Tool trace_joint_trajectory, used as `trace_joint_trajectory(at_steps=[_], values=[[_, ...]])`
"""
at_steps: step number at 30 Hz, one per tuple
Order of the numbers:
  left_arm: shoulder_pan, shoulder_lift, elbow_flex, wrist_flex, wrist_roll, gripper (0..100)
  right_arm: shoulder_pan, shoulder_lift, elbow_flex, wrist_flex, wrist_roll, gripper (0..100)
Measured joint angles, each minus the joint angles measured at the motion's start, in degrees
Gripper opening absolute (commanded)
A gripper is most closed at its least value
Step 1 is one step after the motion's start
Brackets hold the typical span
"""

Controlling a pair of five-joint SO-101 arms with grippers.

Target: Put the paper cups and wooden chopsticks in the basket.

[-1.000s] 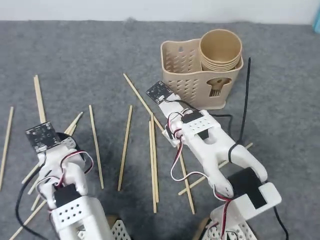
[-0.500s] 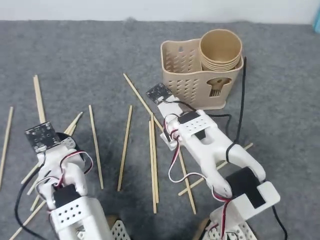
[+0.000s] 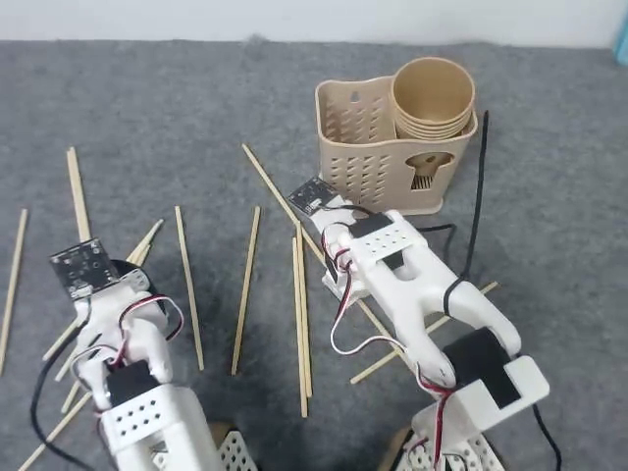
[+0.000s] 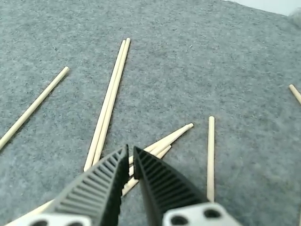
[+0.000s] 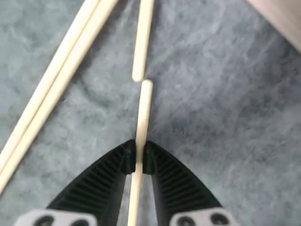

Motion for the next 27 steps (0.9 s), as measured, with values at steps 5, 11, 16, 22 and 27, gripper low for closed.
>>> trace_joint_trajectory(at_steps=[5,11,16,22,27], values=[[0.00,0.00,0.00,0.00,0.00,2,-0.09,-10.64,-7.56,8.35,0.09,0.8],[0.00,0.00,0.00,0.00,0.00,2,-0.09,-26.64,-19.25,13.27,0.09,0.8],[0.00,0.00,0.00,0.00,0.00,2,0.88,-32.09,-25.23,6.42,0.09,0.8],[0.00,0.00,0.00,0.00,0.00,2,2.20,-32.26,-26.73,-5.98,0.09,0.8],[0.00,0.00,0.00,0.00,0.00,2,3.25,-32.26,-26.73,-17.14,0.09,0.9]])
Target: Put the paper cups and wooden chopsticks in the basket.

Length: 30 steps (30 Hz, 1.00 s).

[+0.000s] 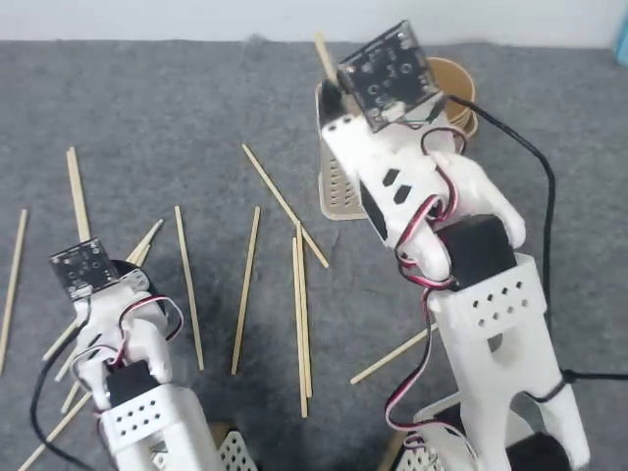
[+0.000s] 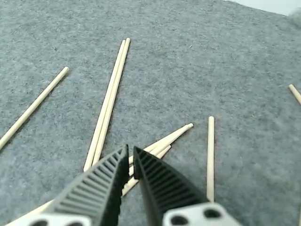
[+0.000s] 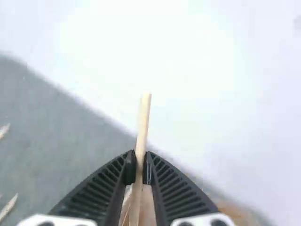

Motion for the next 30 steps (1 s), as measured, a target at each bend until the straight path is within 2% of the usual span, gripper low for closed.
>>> trace_joint_trajectory(at_steps=[8,13,20,24,30], values=[[0.00,0.00,0.00,0.00,0.00,2,3.43,3.52,-0.09,-22.15,0.00,0.8],[0.00,0.00,0.00,0.00,0.00,2,6.07,9.67,-0.09,-26.81,-0.62,0.8],[0.09,0.00,0.00,0.00,0.00,2,10.99,13.80,-0.09,-25.23,-13.27,0.8],[0.00,0.00,0.00,0.00,-0.09,2,12.66,16.18,-0.09,-21.45,-17.67,2.0],[0.00,0.00,0.00,0.00,-0.18,2,12.57,16.79,-0.09,-9.93,-20.48,19.0]])
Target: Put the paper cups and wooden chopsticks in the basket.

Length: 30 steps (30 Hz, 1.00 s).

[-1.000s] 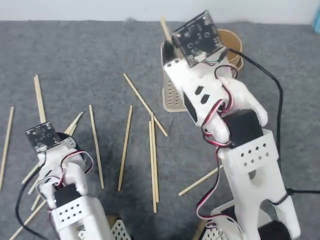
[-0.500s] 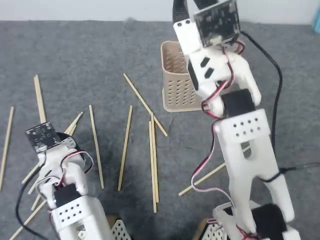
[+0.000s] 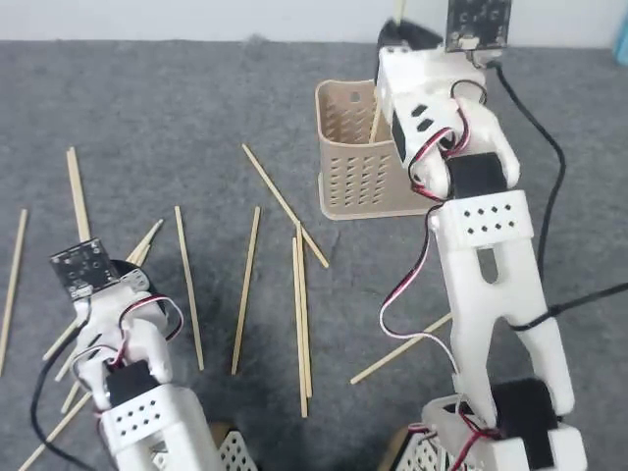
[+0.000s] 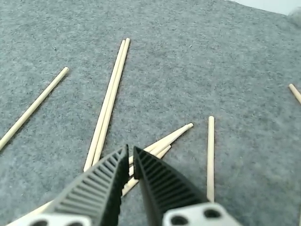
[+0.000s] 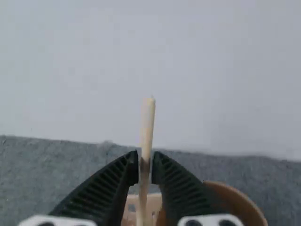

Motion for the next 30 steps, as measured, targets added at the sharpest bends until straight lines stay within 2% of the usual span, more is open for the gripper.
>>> trace_joint_trajectory(at_steps=[10,16,21,25,30], values=[[0.09,0.00,0.00,0.00,0.00,2,-0.26,-6.15,0.00,13.54,-0.18,18.0],[0.00,0.00,0.00,0.00,0.00,2,-0.09,-16.79,0.00,30.42,1.85,18.0],[0.00,0.00,0.00,0.00,0.00,2,-1.49,-21.54,0.26,48.00,16.00,18.0],[0.00,0.00,0.00,0.00,0.00,2,-5.01,-22.15,6.77,60.66,30.07,18.1],[0.00,0.00,0.00,0.00,0.00,2,-10.90,-22.15,23.03,66.73,51.60,18.1]])
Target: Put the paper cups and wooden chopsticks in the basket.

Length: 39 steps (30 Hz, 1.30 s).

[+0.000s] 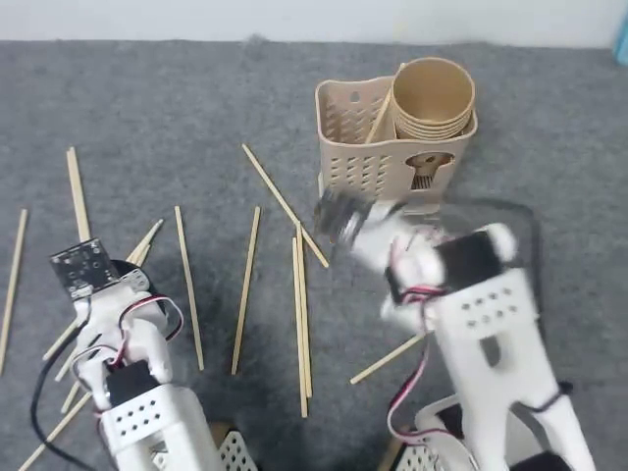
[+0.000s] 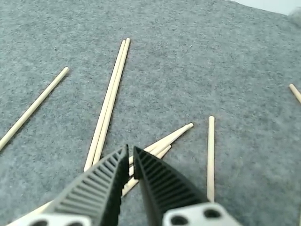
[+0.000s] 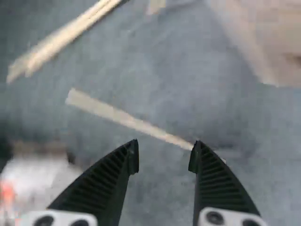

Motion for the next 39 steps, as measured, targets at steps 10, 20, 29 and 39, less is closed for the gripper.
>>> trace_joint_trajectory(at_steps=[10,20,29,39], values=[[0.00,0.00,0.00,0.00,0.00,2,-10.02,0.00,30.68,-18.73,9.49,18.1],[0.00,0.00,0.00,0.00,0.00,2,-10.99,0.00,39.12,-34.46,8.88,18.0],[0.00,0.00,0.00,0.00,0.00,2,-10.99,-0.26,43.25,-40.70,8.70,18.0],[0.00,0.00,0.00,0.00,0.00,2,-11.08,-1.32,44.48,-41.41,8.70,18.0]])
